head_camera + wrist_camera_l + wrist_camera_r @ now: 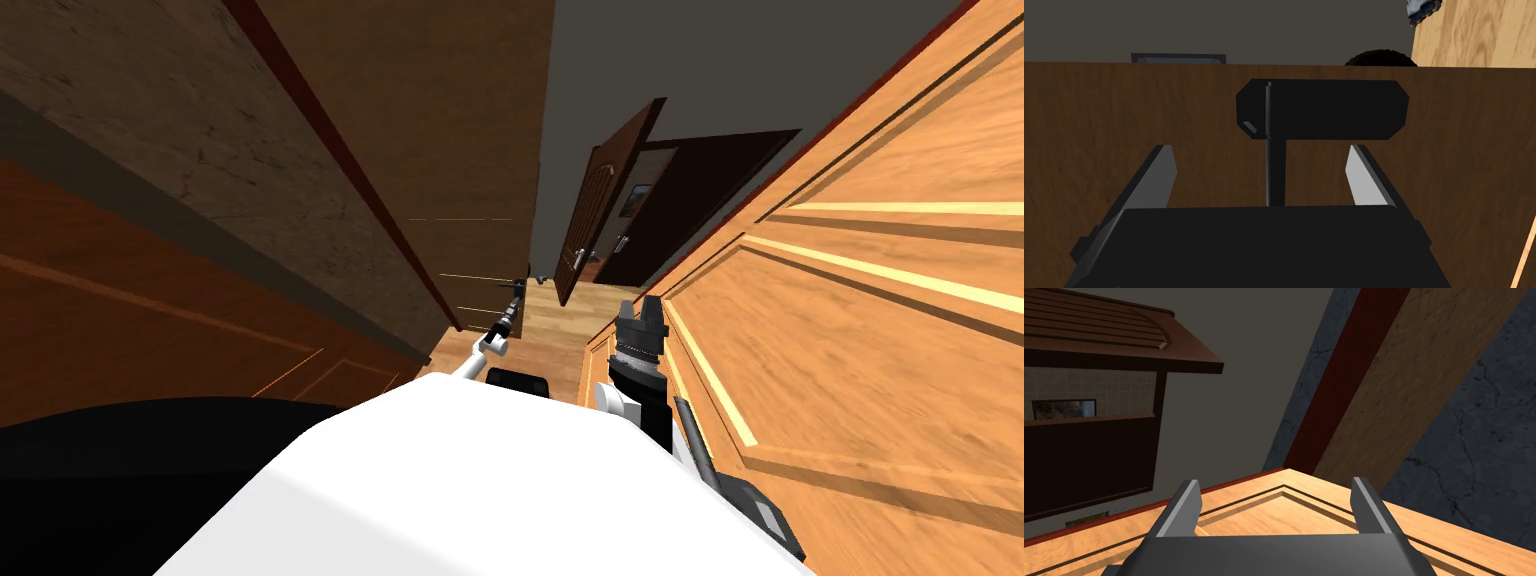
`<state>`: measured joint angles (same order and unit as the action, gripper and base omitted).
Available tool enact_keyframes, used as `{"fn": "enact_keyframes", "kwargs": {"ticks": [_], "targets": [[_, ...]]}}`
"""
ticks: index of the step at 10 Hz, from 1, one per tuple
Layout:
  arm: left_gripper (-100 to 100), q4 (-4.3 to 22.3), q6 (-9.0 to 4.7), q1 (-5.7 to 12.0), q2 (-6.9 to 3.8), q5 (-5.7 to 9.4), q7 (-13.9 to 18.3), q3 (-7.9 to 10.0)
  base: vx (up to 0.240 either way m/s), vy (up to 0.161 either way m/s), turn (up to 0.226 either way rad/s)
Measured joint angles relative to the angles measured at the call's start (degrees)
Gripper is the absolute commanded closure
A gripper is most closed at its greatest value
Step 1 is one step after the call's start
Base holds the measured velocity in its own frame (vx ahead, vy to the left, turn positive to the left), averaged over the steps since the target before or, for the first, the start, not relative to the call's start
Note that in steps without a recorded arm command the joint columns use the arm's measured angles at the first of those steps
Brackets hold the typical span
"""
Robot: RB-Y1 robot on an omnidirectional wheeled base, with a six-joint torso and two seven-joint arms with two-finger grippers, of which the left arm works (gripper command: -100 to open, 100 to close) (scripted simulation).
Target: Pull the door open
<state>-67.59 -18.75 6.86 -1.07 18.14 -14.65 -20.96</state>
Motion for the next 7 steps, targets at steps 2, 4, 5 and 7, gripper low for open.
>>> {"fn": "enact_keyframes", "kwargs": {"ticks": [2, 4, 5, 7], "targets": [[-100, 1.07, -0.81, 1.17, -1.03, 2.69, -1.24, -0.44, -0.038, 0.043, -0.214], [-100, 2.41, -1.70, 2.32, -1.78, 4.73, -2.04, -0.76, -0.031, 0.027, -0.192], [-100, 2.79, -1.97, 2.76, -2.12, 5.73, -2.49, -0.89, -0.029, 0.026, -0.167], [-100, 3.65, -2.59, 3.58, -2.68, 7.76, -3.48, -1.20, -0.024, 0.023, -0.143]]}}
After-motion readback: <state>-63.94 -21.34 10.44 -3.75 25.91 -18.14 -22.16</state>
